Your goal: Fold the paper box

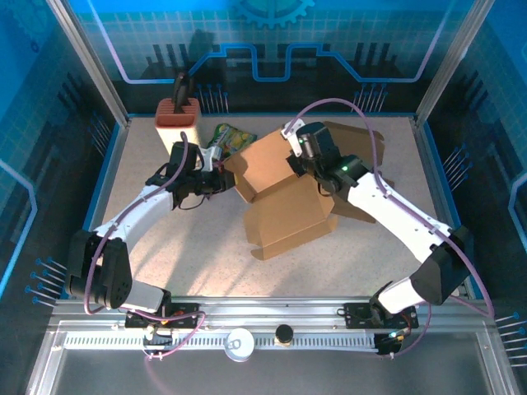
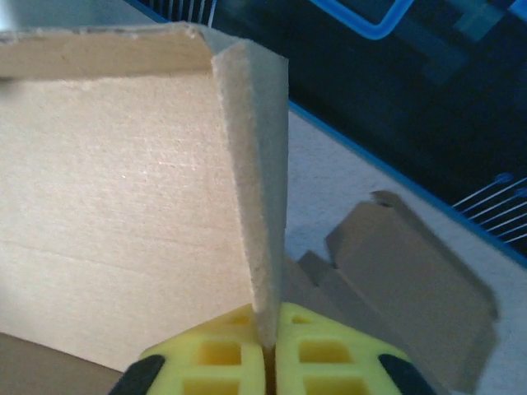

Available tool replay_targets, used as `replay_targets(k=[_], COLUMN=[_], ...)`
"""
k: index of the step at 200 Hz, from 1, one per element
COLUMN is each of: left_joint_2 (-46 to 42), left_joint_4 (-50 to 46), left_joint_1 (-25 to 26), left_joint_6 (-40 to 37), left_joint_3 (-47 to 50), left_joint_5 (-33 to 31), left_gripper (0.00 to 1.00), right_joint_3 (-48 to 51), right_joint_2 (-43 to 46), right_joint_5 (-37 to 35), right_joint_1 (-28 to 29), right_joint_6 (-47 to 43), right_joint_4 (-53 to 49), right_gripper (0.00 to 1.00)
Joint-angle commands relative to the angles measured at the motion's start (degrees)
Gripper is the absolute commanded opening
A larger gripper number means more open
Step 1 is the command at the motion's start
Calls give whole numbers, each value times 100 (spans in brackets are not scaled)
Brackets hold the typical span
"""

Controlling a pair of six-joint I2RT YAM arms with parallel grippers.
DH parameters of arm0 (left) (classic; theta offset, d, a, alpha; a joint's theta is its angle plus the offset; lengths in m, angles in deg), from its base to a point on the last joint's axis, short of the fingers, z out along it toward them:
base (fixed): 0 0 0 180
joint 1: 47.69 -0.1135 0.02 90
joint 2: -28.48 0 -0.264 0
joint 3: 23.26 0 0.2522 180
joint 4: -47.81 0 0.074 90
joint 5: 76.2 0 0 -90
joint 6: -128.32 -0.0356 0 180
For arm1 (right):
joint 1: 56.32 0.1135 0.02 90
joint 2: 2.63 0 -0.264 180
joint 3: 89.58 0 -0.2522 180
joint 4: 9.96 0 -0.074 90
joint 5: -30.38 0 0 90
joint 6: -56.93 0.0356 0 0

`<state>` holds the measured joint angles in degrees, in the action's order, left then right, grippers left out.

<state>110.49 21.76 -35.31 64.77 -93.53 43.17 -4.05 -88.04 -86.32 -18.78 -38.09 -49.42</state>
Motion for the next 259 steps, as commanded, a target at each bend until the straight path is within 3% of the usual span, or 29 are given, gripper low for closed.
replay_targets(k=[1, 25, 51, 92, 145, 182, 259], left_joint_2=[-186, -160, -151, -152, -136, -160, -82], left_joint_4=[83, -52, -120, -166, -220, -238, -549], left_joint_1=[97, 141, 177, 190, 195, 195, 420], left_joint_6=[-193, -240, -266, -294, -307, -278, 265], left_joint_3=[-310, -385, -413, -422, -457, -448, -587], left_joint_5=[108, 3, -57, -89, -171, -257, -958], left_gripper=[0, 0, 0, 0, 0, 0, 0], right_joint_3=[-158, -241, -450, -800, -881, -940, -1484], right_joint_2=[-172, -287, -440, -650, -767, -793, -1391], right_joint_5=[-729, -1039, -1015, -1119, -1385, -1592, -3753], right_joint_1=[291, 387, 385, 368, 358, 376, 619], right_joint_6=[-80, -32, -8, 7, 97, 205, 1539], right_joint_4=[114, 54, -78, -307, -349, -423, -1603], right_gripper=[0, 0, 10, 12, 21, 1, 0])
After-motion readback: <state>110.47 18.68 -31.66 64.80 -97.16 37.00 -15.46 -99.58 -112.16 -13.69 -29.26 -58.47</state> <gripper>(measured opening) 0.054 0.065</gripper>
